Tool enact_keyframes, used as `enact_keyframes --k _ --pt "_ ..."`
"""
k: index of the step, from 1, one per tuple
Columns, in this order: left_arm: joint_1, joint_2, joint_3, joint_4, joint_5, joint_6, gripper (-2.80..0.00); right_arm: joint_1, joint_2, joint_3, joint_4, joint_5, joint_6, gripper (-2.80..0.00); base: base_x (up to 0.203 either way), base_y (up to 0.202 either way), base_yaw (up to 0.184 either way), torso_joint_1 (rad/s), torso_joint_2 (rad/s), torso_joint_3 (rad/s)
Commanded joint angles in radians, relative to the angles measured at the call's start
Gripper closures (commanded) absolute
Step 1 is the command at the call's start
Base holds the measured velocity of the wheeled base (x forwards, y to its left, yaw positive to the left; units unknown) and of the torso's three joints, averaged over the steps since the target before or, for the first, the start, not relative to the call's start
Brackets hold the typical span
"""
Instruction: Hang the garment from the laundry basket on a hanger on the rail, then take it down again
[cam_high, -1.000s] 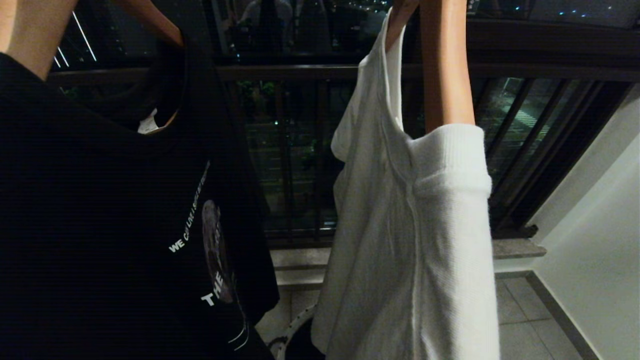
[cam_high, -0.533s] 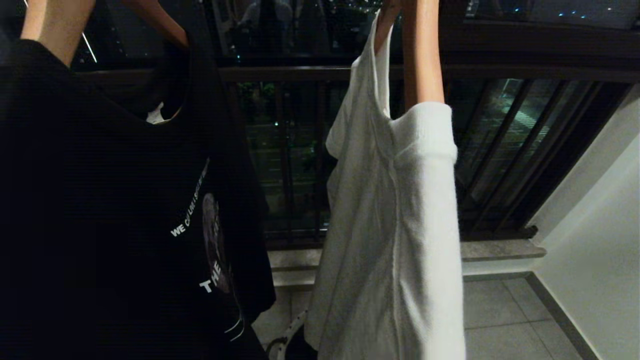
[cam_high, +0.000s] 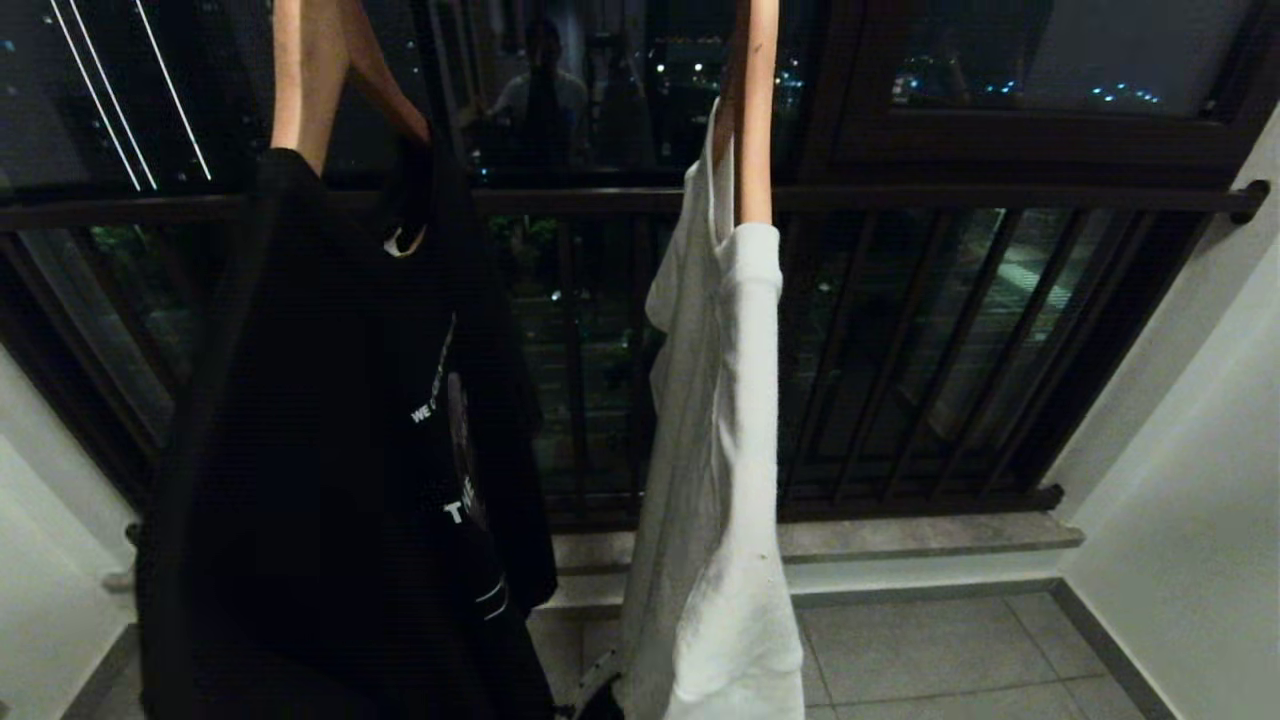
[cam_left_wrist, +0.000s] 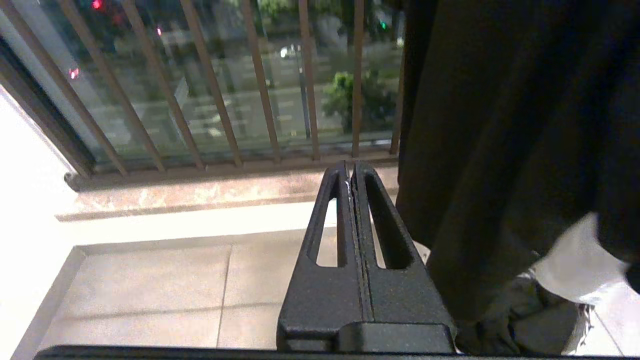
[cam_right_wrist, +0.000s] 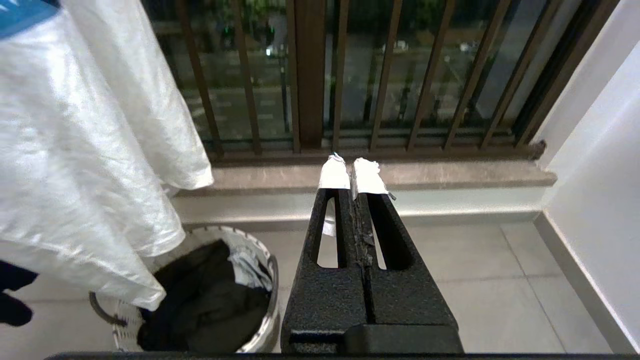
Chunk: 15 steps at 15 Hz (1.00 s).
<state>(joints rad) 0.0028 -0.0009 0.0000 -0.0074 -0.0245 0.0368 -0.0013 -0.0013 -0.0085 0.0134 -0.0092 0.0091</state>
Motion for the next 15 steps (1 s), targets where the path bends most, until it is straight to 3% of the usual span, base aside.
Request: enact_keyframes --k 1,5,15 --pt "0.0 -0.001 0.003 0.0 0.0 0.0 0.0 0.001 0.0 0.0 0.0 -0.001 0.0 0.0 0.0 0.0 0.0 -0.002 0.0 0.212" --pt "0.0 -0.001 0.002 0.0 0.0 -0.001 0.0 0.0 0.0 0.001 0.0 0.0 0.0 0.0 0.0 0.0 0.0 0.001 0.0 0.156" --pt "0.0 -0.001 0.003 0.0 0.0 -0.006 0.0 0.001 0.0 0.001 0.0 0.0 0.0 0.0 0.0 0.0 0.0 0.0 0.0 0.007"
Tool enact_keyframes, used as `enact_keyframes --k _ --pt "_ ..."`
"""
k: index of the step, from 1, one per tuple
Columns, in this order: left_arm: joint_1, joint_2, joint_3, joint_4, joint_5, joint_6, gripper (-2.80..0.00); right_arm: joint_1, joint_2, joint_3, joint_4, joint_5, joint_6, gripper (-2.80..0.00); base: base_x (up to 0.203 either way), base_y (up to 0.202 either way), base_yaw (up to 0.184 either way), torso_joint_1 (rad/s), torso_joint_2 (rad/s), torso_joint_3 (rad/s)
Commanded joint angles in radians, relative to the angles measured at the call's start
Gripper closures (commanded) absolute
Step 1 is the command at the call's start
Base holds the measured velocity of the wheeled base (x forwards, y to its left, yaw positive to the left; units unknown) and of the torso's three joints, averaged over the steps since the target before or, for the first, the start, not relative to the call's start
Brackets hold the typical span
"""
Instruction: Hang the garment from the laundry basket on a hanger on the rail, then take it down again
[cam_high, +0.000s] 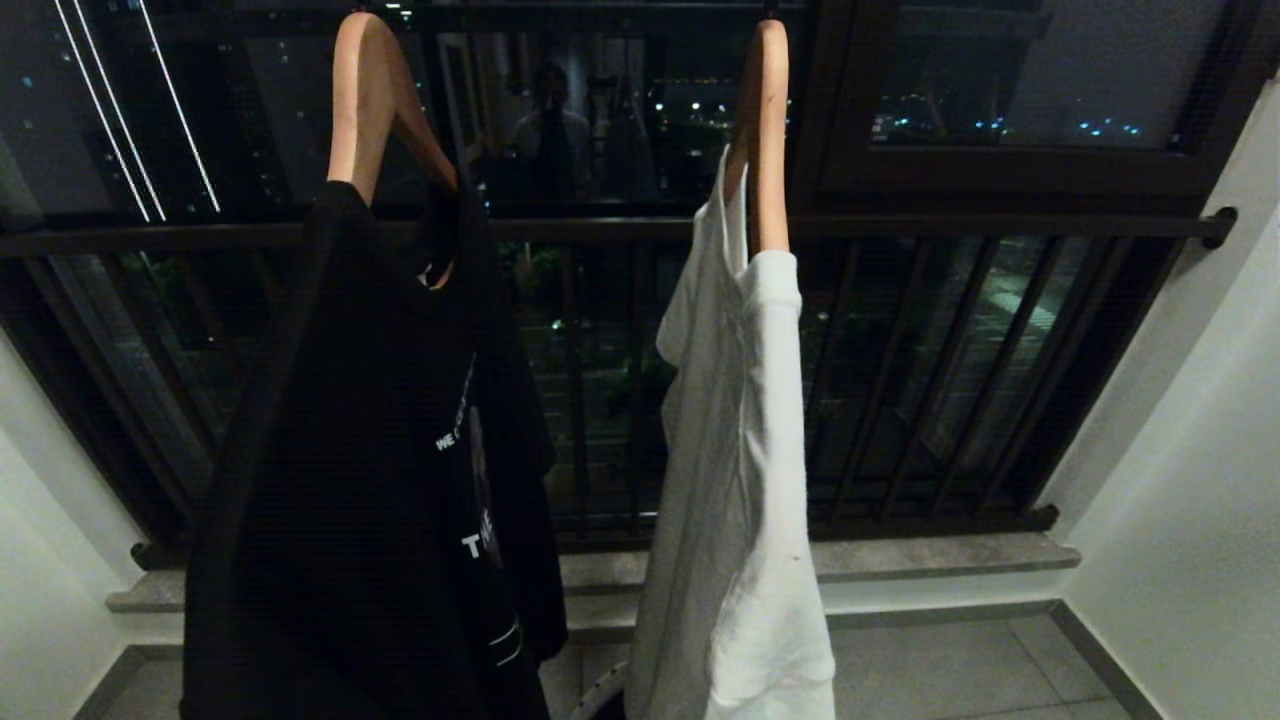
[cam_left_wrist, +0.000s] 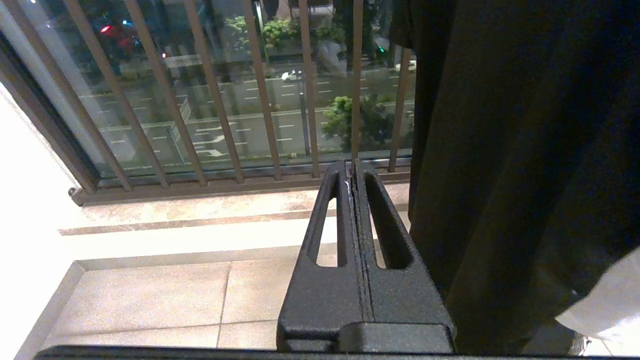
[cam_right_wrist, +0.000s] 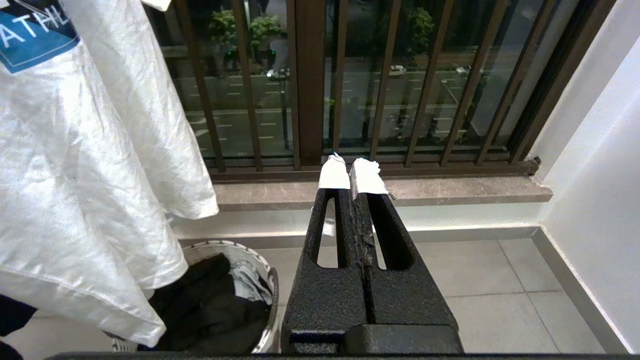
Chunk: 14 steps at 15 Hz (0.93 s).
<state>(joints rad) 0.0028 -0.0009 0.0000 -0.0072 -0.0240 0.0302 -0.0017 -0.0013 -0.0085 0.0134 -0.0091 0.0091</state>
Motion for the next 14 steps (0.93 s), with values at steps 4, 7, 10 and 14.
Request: enact_keyframes --k 4,7,10,14 --pt "0.0 -0.001 0.003 0.0 -0.001 0.0 0.0 0.0 0.0 0.0 0.0 0.0 0.0 0.0 0.0 0.0 0.0 0.0 0.0 0.0" --pt "0.0 -0.001 0.003 0.0 -0.001 0.0 0.0 0.001 0.0 0.001 0.0 0.0 0.0 0.0 0.0 0.0 0.0 0.0 0.0 0.0" --pt "0.0 -0.001 0.003 0.0 -0.001 0.0 0.0 0.0 0.0 -0.001 0.0 0.0 0.0 0.0 0.0 0.0 0.0 0.0 0.0 0.0" --pt "0.0 -0.001 0.003 0.0 -0.001 0.0 0.0 0.0 0.0 0.0 0.0 0.0 0.001 0.0 0.0 0.0 0.0 0.0 0.0 0.0"
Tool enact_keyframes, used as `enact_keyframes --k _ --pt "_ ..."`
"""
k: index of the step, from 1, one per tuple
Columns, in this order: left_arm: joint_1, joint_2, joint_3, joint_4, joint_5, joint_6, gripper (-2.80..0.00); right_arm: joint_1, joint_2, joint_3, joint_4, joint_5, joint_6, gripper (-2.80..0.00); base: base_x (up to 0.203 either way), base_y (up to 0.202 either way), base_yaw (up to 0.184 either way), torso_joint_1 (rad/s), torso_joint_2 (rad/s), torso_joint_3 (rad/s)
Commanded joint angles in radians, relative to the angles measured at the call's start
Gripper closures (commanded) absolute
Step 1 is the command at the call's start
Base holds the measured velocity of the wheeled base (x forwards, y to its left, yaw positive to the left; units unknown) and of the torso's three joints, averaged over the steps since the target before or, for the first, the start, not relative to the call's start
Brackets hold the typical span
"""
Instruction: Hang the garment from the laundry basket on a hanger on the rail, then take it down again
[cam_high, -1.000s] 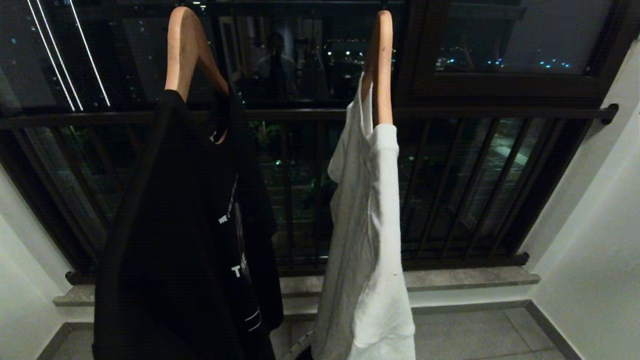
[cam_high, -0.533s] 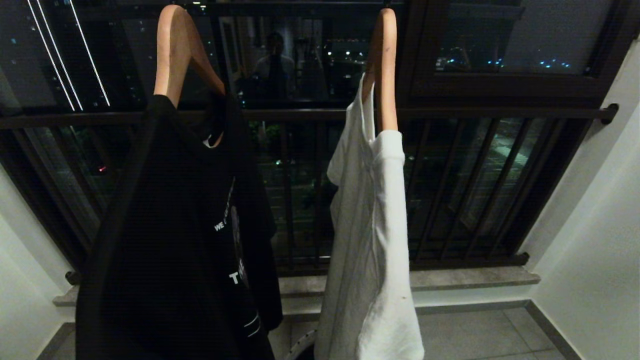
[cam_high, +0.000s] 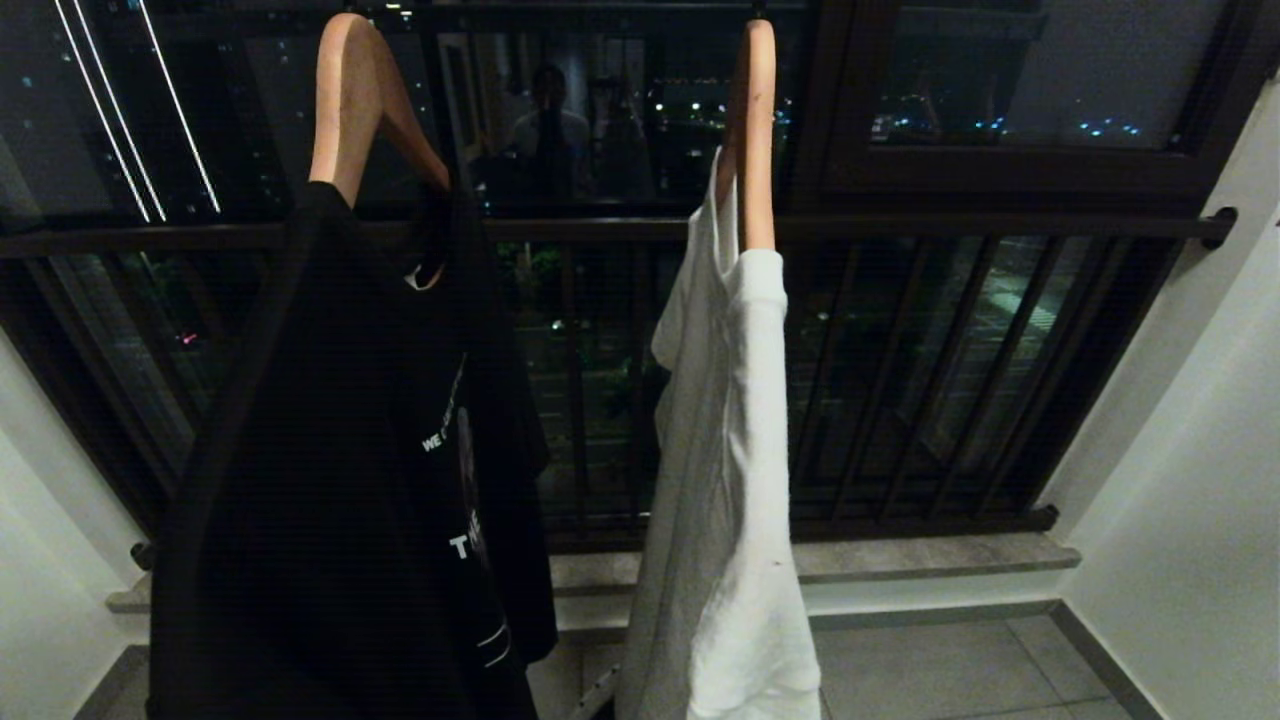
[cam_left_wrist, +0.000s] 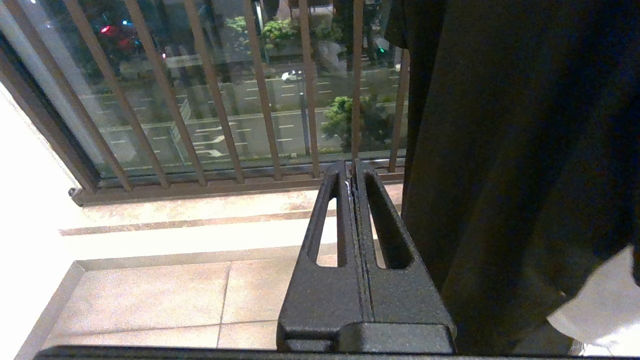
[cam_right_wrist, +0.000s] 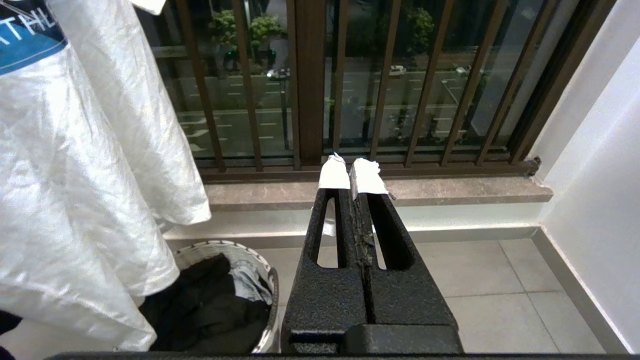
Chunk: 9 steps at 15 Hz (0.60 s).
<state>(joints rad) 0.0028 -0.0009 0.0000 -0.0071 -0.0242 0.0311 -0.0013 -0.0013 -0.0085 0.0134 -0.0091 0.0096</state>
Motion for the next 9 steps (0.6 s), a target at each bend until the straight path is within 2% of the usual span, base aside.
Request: enact_keyframes --k 1,9 --pt "0.0 -0.001 0.003 -0.001 0.0 0.0 0.0 0.0 0.0 -0.001 0.0 0.0 0.0 0.0 0.0 0.0 0.0 0.0 0.0 0.0" --pt "0.0 -0.001 0.003 -0.001 0.0 0.0 0.0 0.001 0.0 0.001 0.0 0.0 0.0 0.0 0.0 0.0 0.0 0.0 0.0 0.0"
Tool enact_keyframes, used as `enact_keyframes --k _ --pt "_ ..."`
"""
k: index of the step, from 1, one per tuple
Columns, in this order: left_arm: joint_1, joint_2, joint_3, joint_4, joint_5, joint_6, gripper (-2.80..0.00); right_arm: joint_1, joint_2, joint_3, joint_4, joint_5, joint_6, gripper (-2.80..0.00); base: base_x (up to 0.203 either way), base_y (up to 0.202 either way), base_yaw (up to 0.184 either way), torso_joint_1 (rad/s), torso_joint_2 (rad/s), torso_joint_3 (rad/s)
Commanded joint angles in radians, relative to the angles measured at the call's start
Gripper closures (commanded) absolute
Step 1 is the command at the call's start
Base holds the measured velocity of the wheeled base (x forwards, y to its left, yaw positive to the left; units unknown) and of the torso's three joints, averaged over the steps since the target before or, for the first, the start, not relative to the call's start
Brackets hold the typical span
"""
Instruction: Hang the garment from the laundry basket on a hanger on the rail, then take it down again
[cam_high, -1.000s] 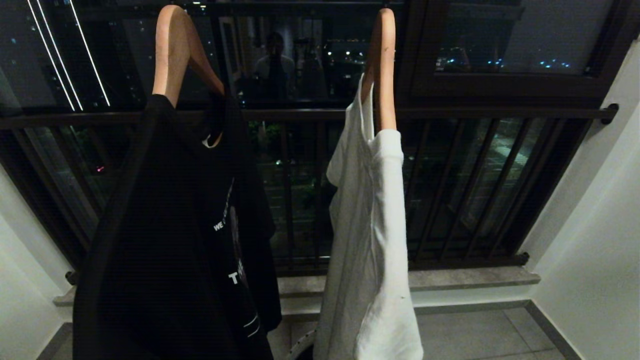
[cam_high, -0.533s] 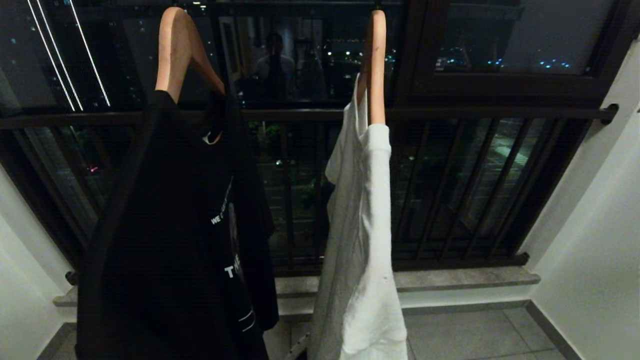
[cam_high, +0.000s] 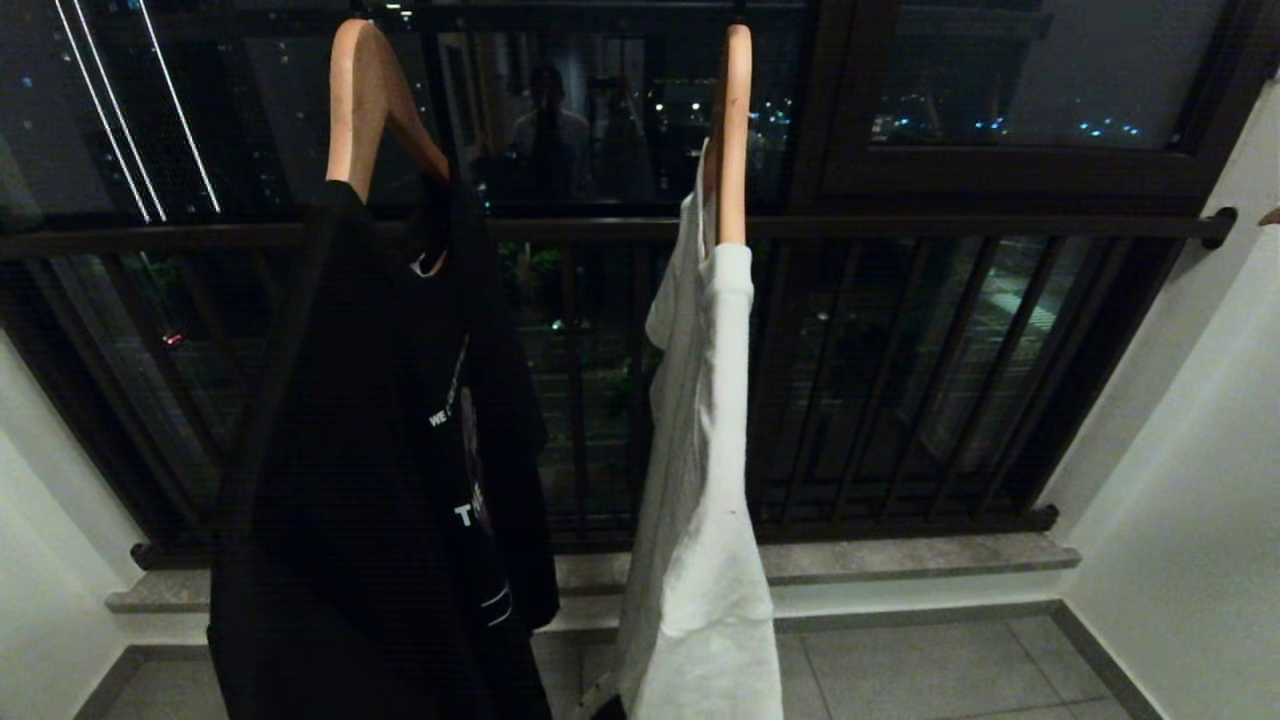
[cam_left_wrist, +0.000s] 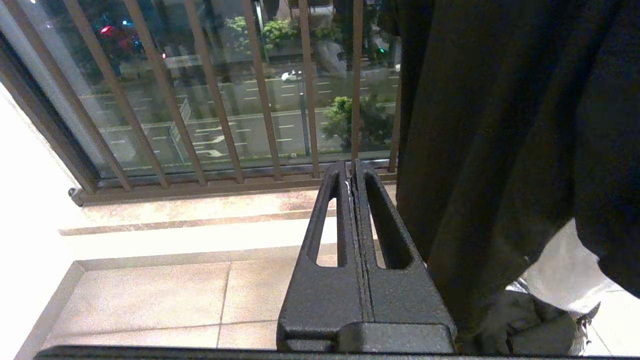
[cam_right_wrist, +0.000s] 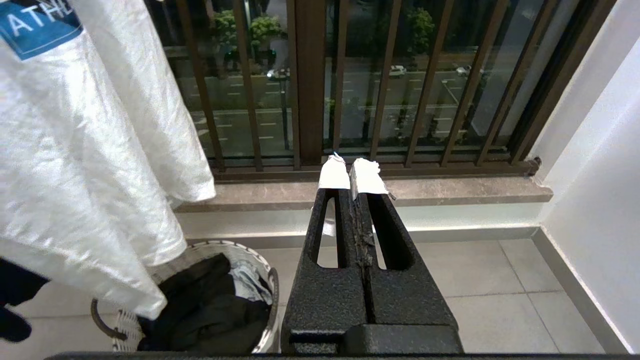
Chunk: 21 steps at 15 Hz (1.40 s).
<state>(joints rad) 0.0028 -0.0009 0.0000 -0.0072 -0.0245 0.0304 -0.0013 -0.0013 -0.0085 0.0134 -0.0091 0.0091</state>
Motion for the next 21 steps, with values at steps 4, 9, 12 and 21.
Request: enact_keyframes --k 4,9,12,21 --pt "0.0 -0.001 0.003 0.0 0.0 0.0 0.0 0.0 0.0 -0.001 0.0 0.0 0.0 0.0 0.0 0.0 0.0 0.0 0.0 0.0" --pt "0.0 -0.001 0.003 0.0 0.0 0.0 0.0 0.0 0.0 0.0 0.0 0.0 0.0 0.0 0.0 0.0 0.0 0.0 0.0 0.0" --pt "0.0 -0.001 0.003 0.0 0.0 0.0 0.0 0.0 0.0 0.001 0.0 0.0 0.0 0.0 0.0 0.0 0.0 0.0 0.0 0.0" --pt "0.0 -0.001 0.003 0.0 0.0 0.0 0.0 0.0 0.0 0.001 0.0 0.0 0.0 0.0 0.0 0.0 0.0 0.0 0.0 0.0"
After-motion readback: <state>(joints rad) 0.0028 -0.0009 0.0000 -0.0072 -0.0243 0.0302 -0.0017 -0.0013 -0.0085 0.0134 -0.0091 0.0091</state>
